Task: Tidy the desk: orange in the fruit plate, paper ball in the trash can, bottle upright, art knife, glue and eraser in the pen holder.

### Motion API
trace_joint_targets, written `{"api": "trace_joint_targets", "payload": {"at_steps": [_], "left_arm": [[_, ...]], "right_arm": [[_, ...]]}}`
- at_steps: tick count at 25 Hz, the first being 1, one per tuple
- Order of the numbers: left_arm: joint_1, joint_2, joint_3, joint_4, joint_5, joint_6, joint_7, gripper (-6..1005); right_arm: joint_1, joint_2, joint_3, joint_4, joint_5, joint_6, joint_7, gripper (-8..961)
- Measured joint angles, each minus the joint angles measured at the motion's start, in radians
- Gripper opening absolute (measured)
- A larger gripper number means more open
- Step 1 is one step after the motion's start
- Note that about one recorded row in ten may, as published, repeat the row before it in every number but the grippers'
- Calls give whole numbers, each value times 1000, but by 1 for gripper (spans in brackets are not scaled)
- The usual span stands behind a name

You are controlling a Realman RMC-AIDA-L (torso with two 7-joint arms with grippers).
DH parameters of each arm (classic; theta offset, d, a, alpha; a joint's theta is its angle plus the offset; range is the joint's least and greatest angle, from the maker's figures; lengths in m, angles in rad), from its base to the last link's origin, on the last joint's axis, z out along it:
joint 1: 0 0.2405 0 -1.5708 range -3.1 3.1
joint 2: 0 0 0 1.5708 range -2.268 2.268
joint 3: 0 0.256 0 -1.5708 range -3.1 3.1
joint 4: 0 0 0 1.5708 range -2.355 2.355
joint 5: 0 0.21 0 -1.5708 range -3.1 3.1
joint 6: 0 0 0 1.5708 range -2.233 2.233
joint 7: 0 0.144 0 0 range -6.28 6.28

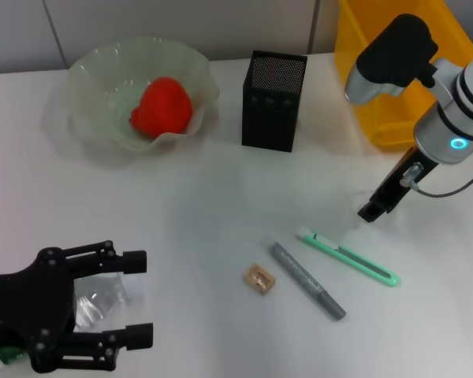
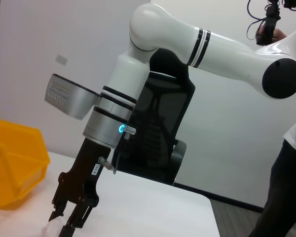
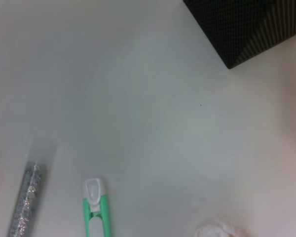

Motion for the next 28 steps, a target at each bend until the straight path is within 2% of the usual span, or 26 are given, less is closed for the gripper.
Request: {"api": "trace_joint_targets", "payload": {"at_steps": [6,13,18,22,28], "left_arm": [[0,1,0,-7,0,2,0,824],[0,3,0,-7,-3,13,7,822],[0,3,0,-10,-1,16,20,821],[1,4,-2,-15,-1,17,24,820],[4,5,-4,-18,-3,18,23,818]], "right_arm": [[-25,1,12,-91,19,-46,-2,479],[-95,0,87,-456,91,-214,1,455],[-144,2,143,-642,74,-181,0,453],[-154,2,159,-659,34,-118,-2,452],[-164,1,181,-580,2,58,-3,452]]}}
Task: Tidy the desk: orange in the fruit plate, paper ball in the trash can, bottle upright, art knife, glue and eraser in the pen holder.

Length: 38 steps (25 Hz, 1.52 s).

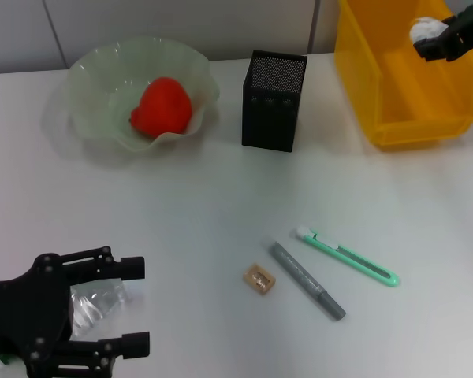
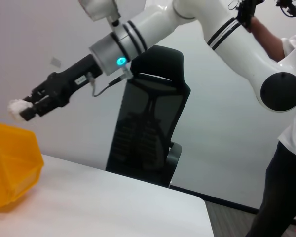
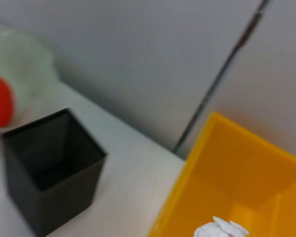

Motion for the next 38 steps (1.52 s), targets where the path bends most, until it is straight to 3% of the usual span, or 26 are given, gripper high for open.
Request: {"api": "trace_joint_targets", "payload": {"at_steps": [5,10,15,19,22,30,34,38], "left_arm": [[0,-1,2,0,-2,5,-6,817],[1,-1,-1,0,-2,7,-8,815],[1,-2,-3,0,0,6,-5,814],[1,-3,-5,0,1,3,-1,813],[3,-3,-5,0,2,3,0,812],[9,2,-5,3,-1,6,2,810],[10,3,-5,9,0,6,3,809],[8,6,-7,15,2,0,-1,807]], "right_arm": [[2,-4,6,151,-6,171,0,451],[8,-6,26,213,-15,231,3,451],[9,-8,40,214,-15,233,1,571],[5,-9,41,198,-15,211,2,610],[1,-10,41,148,-10,155,1,639],[69,-5,-12,-44,-5,-246,29,640],[141,-6,-22,-35,-5,-414,41,640],[163,-3,-17,5,20,-507,31,638]]}}
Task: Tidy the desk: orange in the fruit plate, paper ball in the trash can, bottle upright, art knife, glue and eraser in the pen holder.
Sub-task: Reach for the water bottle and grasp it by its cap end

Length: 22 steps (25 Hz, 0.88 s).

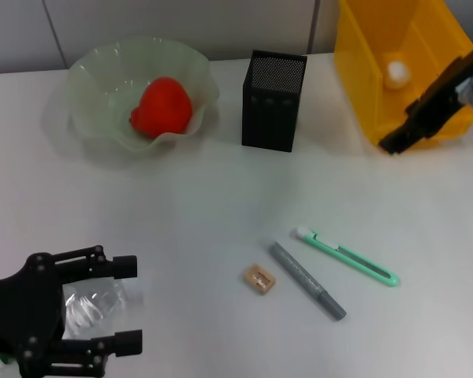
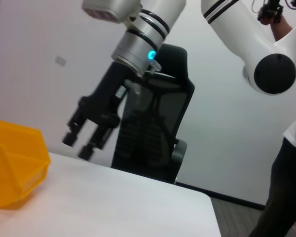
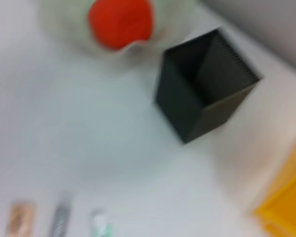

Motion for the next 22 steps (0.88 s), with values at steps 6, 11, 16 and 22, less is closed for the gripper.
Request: {"api": "trace_joint_targets", "payload": {"at_steps": [6,11,16,22], "left_arm": [[-18,4,-26,64,23,-44,-69,806],[-61,-3,-49,126,89,-121,-176,804],[-145,-6,-48,149,195,-195,-320,803],[-228,-12,18,261,358,-255,-503,801]], "right_arm": [[-61,-3,98,144,225,-2,-112,633],[-139,-10,305,369,426,20,-418,632],[-215,-52,459,596,538,21,-738,632],[-315,-73,492,707,595,11,-1011,632]]}}
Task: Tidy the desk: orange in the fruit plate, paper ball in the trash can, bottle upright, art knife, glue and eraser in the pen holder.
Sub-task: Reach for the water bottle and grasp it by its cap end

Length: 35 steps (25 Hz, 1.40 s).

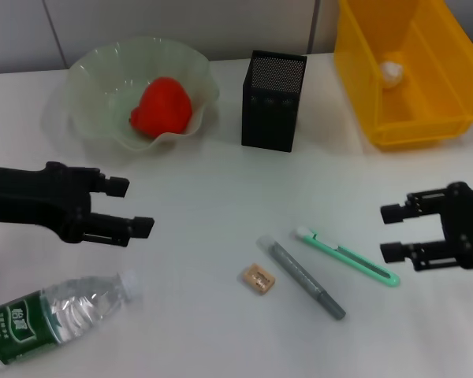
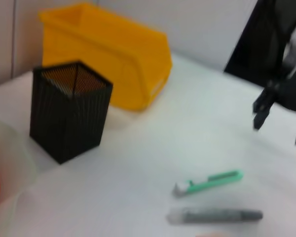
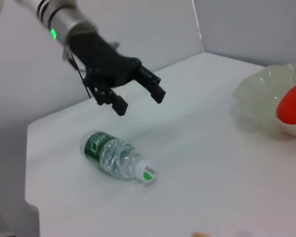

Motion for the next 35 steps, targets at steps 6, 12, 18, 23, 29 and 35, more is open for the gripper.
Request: {"api": "trace_joint_targets", "payload": {"at_steps": [6,12,18,23,29,35], "left_arm": [[-45,-2,231,215,238,-14,-276,800],[-66,-4,525,355,436,-5,-513,798],[-90,-7,635,353,462,-7,-580,796],[-111,-8,670,322,474,-23,-603,795],[-105,-8,702,270,489,-70,-597,793],[-105,-10,770,222,556,-115,-606,792]], "right_arm": [[-53,-5,14,14,6,-15,-70,632],[-80,-4,32,-9,8,-18,-74,632],[-58,0,25,-7,7,-14,-76,632],[-43,8,19,-3,2,-14,-85,633],[-37,21,19,3,1,-14,-112,633],[-36,27,20,11,1,-10,-128,633]]}}
